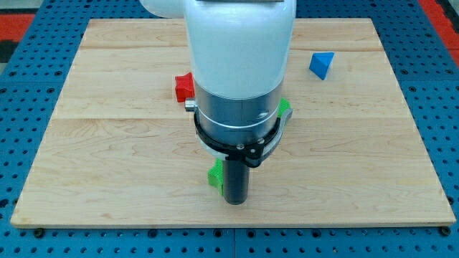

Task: Push green circle above the green star

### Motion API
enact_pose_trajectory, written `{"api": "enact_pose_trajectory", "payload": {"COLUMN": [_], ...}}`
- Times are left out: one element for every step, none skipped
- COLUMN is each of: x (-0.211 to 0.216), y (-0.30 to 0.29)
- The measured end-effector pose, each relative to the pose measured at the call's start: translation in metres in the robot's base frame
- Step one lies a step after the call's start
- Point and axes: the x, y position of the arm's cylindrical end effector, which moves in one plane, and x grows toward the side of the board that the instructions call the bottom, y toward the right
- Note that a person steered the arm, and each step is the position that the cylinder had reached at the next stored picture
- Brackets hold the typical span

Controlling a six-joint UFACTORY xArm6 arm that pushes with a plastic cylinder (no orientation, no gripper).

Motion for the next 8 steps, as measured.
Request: {"api": "enact_pose_trajectory", "payload": {"x": [-0.006, -0.059, -0.134, -0.177, -0.163, -0.139, -0.123, -0.122], "y": [0.093, 0.148, 0.138, 0.122, 0.091, 0.088, 0.066, 0.039]}}
